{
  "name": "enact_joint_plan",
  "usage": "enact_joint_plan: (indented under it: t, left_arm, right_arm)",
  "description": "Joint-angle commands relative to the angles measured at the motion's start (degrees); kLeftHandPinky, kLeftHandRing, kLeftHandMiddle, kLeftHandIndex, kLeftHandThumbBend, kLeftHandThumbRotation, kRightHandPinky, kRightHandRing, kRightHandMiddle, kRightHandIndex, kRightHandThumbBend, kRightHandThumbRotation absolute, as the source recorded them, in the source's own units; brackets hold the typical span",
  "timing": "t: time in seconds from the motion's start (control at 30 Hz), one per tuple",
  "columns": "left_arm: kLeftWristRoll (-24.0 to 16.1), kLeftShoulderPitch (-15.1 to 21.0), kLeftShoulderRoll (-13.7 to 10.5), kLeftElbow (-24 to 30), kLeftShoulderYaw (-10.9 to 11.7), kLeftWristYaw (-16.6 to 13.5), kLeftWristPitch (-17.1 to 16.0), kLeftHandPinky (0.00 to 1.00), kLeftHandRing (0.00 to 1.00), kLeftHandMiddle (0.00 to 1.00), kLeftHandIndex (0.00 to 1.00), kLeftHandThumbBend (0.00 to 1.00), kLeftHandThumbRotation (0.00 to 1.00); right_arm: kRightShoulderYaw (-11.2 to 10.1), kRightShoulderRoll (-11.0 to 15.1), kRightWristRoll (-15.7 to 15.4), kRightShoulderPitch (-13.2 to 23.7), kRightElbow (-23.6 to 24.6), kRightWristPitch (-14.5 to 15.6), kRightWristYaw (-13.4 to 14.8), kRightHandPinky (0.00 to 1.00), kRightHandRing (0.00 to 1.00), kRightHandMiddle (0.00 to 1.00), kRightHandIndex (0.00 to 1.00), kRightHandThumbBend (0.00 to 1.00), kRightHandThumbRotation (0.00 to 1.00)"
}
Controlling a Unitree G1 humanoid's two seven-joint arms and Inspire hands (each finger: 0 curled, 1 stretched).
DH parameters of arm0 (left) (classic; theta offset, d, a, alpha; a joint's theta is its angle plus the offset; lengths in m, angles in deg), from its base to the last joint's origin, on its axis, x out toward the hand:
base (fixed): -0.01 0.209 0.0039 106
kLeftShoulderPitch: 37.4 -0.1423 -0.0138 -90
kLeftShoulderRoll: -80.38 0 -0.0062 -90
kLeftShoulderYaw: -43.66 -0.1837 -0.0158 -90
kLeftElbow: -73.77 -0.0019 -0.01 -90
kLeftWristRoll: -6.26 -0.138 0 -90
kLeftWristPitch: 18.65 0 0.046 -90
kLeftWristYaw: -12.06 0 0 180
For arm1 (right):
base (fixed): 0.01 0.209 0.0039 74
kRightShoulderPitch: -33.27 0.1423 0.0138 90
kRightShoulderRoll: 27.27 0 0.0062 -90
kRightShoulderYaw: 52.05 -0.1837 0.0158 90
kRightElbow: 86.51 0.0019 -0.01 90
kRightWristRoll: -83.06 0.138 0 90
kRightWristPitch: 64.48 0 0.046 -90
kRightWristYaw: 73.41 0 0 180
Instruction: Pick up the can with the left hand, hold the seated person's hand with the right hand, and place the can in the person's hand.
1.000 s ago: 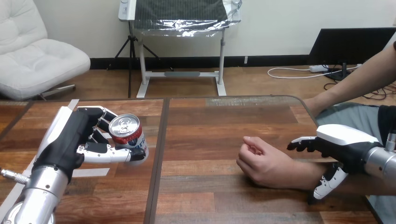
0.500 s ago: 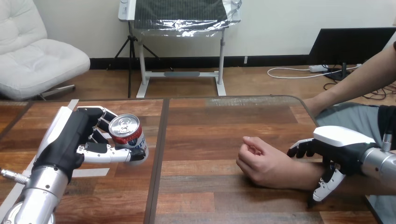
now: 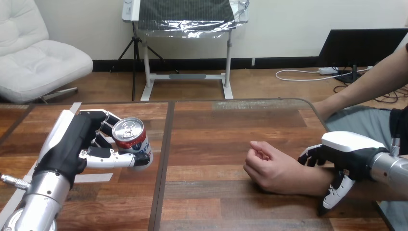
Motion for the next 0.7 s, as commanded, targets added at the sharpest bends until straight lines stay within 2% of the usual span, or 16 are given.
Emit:
enact_joint_plan:
  t: [0.0,0.27,0.5,0.67]
  left_arm:
    - [0.13,2.69,-0.19,3.46,1.23,-0.8,-0.46,0.24,0.3,0.36,0.43,0.65,0.0]
    - [0.27,2.8,-0.25,3.29,1.23,-0.73,-0.88,0.24,0.3,0.36,0.42,0.65,0.0]
    - [-0.22,2.88,-0.3,3.46,1.12,-0.9,-0.56,0.24,0.3,0.37,0.42,0.65,0.0]
    - [0.01,2.93,-0.38,3.15,1.22,-0.82,-1.33,0.25,0.3,0.37,0.42,0.66,0.0]
  right_arm:
    - [1.82,-2.13,-0.2,-0.44,-1.79,1.17,-0.83,0.52,0.69,0.78,0.8,1.0,0.17]
    - [3.38,-2.11,-2.11,-0.15,-1.91,1.36,-0.69,0.5,0.68,0.76,0.77,1.0,0.21]
    - [4.26,-2.7,-1.92,0.33,-3.56,-0.1,-0.43,0.52,0.67,0.73,0.74,0.97,0.21]
    - [4.76,-2.96,-2.03,0.56,-4.18,-0.58,-0.06,0.49,0.63,0.7,0.72,0.96,0.22]
